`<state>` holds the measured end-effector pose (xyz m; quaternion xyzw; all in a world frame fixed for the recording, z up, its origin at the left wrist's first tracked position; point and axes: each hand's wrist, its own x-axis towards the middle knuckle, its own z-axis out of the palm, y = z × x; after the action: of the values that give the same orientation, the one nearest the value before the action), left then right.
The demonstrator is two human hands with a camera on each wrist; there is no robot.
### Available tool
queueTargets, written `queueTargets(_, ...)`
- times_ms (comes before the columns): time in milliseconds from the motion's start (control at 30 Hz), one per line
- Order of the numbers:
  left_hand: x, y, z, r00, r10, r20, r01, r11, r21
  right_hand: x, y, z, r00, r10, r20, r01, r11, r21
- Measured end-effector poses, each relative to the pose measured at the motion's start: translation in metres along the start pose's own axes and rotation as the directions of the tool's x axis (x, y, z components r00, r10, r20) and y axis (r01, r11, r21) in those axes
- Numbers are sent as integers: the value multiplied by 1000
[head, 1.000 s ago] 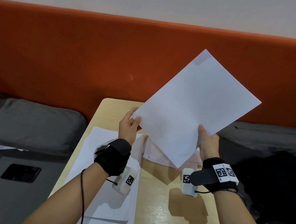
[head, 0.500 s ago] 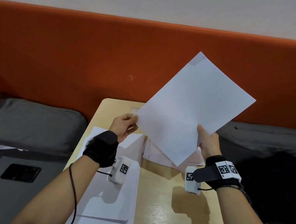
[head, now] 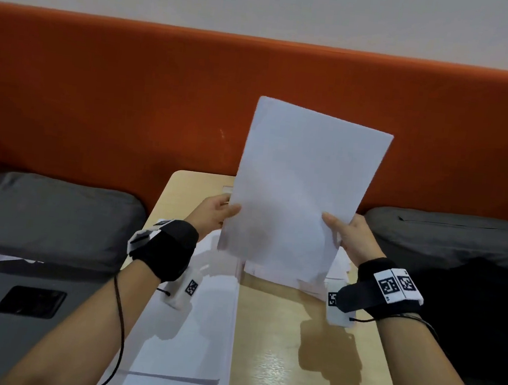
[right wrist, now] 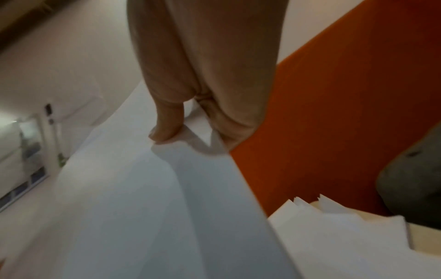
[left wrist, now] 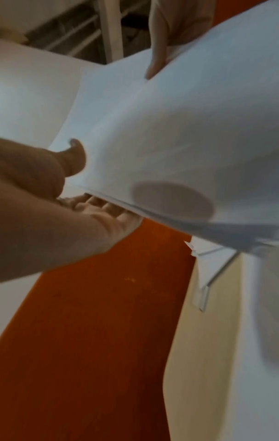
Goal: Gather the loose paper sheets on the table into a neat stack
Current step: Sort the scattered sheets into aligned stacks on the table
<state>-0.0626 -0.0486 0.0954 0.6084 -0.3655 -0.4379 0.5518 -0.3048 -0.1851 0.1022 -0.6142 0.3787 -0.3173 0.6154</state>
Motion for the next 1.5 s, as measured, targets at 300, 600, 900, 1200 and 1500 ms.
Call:
queueTargets(300,1,28,5,901,375,-217,-396,916,-62,-5,-25,22,987,-158,-28,158,987,5)
queueTargets(600,-7,-10,19,956,202,-212,-173,974,146,-1,7,34,989,-66,-136,66,998,-4)
queueTargets(900,5,13,-1,890,236,-391,-251,968,12,0,28,27,997,-42,-59,32,985,-170)
queueTargets(1200,-12,-29,22,880,247,-407,-136,950,282,-3,20,37,989,-104,-104,85,981,-173)
queueTargets(1500,11,5,1,876,195,-442,-105,970,221,-14,18,33,997,-54,62,66,978,-197)
